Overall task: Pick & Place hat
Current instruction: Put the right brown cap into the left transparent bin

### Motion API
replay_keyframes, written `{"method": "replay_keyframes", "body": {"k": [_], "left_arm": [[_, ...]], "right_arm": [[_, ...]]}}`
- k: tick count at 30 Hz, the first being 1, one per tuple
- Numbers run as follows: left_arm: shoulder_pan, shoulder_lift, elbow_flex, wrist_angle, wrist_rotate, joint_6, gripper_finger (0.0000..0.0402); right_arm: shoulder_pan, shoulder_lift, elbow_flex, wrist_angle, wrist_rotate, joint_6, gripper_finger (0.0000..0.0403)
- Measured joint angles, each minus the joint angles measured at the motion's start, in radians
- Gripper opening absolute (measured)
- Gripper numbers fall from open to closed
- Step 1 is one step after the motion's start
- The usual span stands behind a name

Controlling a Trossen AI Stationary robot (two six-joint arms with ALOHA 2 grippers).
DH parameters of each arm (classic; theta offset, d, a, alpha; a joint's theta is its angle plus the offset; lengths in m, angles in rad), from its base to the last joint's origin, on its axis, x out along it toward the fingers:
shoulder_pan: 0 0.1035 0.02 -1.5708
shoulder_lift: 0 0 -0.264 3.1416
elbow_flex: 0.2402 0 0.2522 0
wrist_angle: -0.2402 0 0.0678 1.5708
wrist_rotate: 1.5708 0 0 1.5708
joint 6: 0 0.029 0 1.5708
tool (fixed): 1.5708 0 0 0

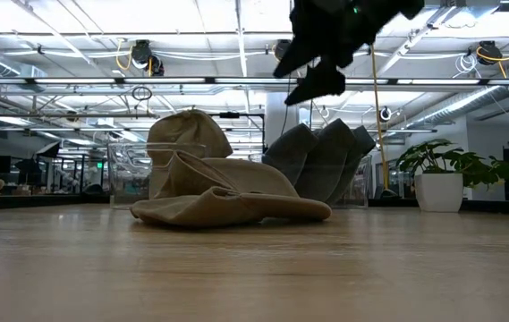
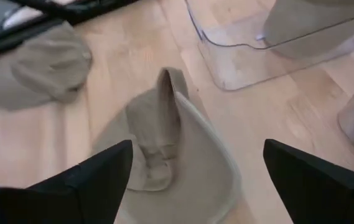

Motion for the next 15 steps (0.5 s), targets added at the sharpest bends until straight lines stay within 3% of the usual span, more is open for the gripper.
{"method": "replay_keyframes", "body": {"k": [4,10,15], "left_arm": [[0.0,0.0,0.0,0.0,0.0,0.0,0.0351],[-0.001,0.0,0.0,0.0,0.001,-0.005,0.0351],[-0.003,0.0,0.0,0.0,0.002,-0.011,0.0351]], "right_arm": [[-0.003,0.0,-0.093,0.098,0.05,-0.064,0.0346],[-0.046,0.004,-0.15,0.151,0.042,-0.064,0.0346],[-0.092,0.052,-0.15,0.191,-0.037,-0.084,0.0345]]}}
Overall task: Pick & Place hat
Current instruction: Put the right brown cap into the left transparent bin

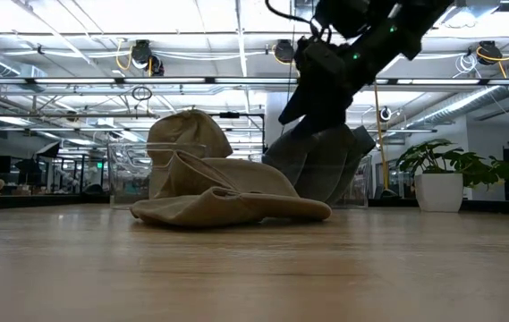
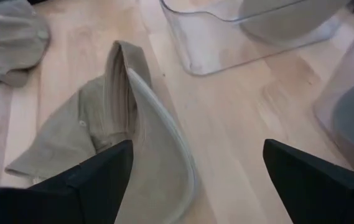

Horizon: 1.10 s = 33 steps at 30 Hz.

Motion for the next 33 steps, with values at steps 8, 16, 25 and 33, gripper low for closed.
{"method": "replay_keyframes", "body": {"k": [8,16,25,33], "left_arm": [[0.0,0.0,0.0,0.0,0.0,-0.044,0.0351],[0.0,0.0,0.0,0.0,0.0,-0.045,0.0351],[0.0,0.0,0.0,0.0,-0.001,-0.047,0.0351],[0.0,0.0,0.0,0.0,-0.002,-0.092,0.0351]], "right_arm": [[-0.015,0.092,0.0,0.071,-0.049,-0.026,0.0345],[-0.018,0.206,0.001,0.145,-0.107,-0.018,0.0345],[-0.018,0.291,0.013,0.201,-0.233,-0.012,0.0343],[-0.019,0.289,0.014,0.2,-0.234,-0.005,0.0245]]}}
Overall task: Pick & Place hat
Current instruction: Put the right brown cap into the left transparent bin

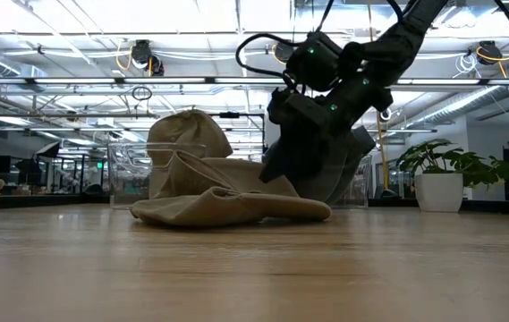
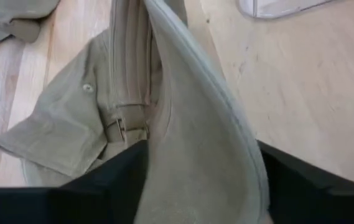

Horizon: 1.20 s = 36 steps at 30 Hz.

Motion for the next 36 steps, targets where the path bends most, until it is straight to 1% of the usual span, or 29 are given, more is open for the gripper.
{"method": "replay_keyframes", "body": {"k": [4,6,9,10,11,14,17,19,24,29,31,33,36], "left_arm": [[0.003,0.0,0.0,-0.009,0.001,-0.037,0.0351],[0.003,0.0,0.0,-0.019,0.018,-0.052,0.0351],[0.003,0.0,0.0,-0.034,0.028,-0.045,0.0351],[0.003,0.0,0.0,-0.037,0.028,-0.035,0.0351],[0.003,0.0,0.0,-0.042,0.028,-0.028,0.0351],[0.003,0.0,0.0,-0.058,0.031,-0.01,0.0351],[0.003,0.0,0.0,-0.09,0.086,0.016,0.0351],[0.002,0.0,0.0,-0.106,0.109,0.016,0.0351],[0.004,0.0,0.0,-0.132,0.105,0.003,0.0351],[0.012,0.0,0.0,-0.123,0.072,-0.026,0.0351],[0.012,0.0,0.0,-0.122,0.036,-0.057,0.0351],[0.011,0.0,0.0,-0.12,0.007,-0.085,0.0351],[0.012,0.0,0.0,-0.114,-0.002,-0.115,0.0351]], "right_arm": [[0.0,0.0,0.0,0.0,0.0,-0.003,0.0157],[0.001,0.0,0.0,-0.001,0.0,-0.016,0.0111],[0.002,0.0,0.0,0.0,-0.003,-0.049,0.0044],[0.003,0.0,0.0,0.001,-0.005,-0.056,0.0024],[0.003,0.0,0.0,0.002,-0.01,-0.064,0.0013],[0.003,-0.011,0.0,-0.009,-0.013,-0.043,0.0009],[0.006,-0.044,0.0,-0.053,-0.021,-0.033,0.0004],[0.014,-0.097,-0.001,-0.113,-0.022,-0.038,0.0003],[0.041,-0.276,0.0,-0.222,-0.009,-0.068,0.0002],[0.067,-0.444,-0.001,-0.3,0.119,-0.136,0.0001],[0.071,-0.499,0.0,-0.328,0.164,-0.146,0.0001],[0.071,-0.541,0.0,-0.326,0.204,-0.147,0.0001],[0.076,-0.589,0.0,-0.314,0.268,-0.166,0.0001]]}}
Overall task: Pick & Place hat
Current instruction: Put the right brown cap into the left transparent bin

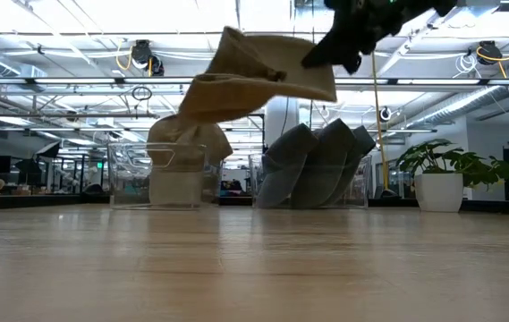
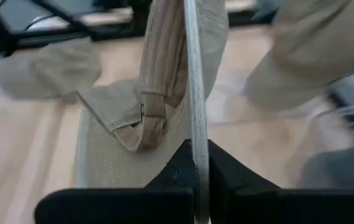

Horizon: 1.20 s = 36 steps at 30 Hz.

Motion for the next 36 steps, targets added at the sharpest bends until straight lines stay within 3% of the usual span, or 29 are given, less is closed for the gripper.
{"method": "replay_keyframes", "body": {"k": [9,17,36], "left_arm": [[0.0,0.0,0.0,0.013,0.002,-0.058,0.0351],[0.0,0.0,0.0,0.013,0.011,-0.098,0.0351],[0.0,0.0,0.0,0.012,0.012,-0.182,0.0351]], "right_arm": [[0.004,-0.046,0.0,0.107,0.08,-0.124,0.0001],[0.012,-0.044,0.0,0.196,0.203,-0.35,0.0],[0.012,-0.044,0.0,0.321,0.204,-1.091,0.0]]}}
